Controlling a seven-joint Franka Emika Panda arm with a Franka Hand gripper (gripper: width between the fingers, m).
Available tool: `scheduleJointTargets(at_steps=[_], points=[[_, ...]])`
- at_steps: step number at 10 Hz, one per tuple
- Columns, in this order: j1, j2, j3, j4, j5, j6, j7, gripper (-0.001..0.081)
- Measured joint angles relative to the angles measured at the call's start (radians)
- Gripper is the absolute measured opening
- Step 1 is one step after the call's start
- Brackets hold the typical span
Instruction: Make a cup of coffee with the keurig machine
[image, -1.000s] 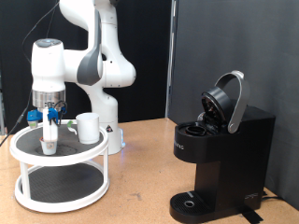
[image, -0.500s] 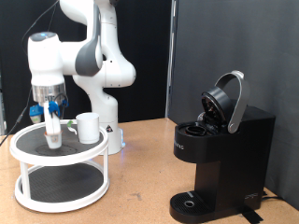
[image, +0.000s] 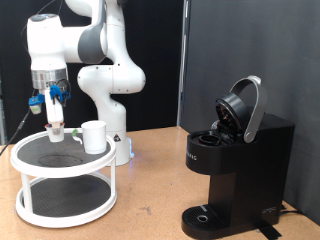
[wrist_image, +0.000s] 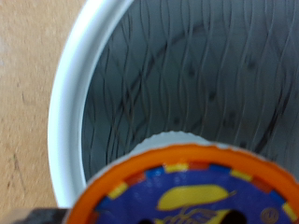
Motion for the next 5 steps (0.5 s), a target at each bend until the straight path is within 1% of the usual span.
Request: scheduleJointTargets(at_steps=[1,2,3,4,5], points=[[0.015,-0.002,-0.003,0.010,0.077,-0.035,-0.009,0.0393],[0.040,-0.006,-0.006,0.032,0.169,-0.088,-0.027,0.0393],[0.073,-0.009,-0.013,0.058,0.275,-0.138,-0.055,0.0393],[0.105,-0.011,-0.019,0.075,0.379,-0.158,-0.085,0.0393],[0.135,-0.016,-0.019,0.084,0.469,-0.158,-0.108,0.0393]])
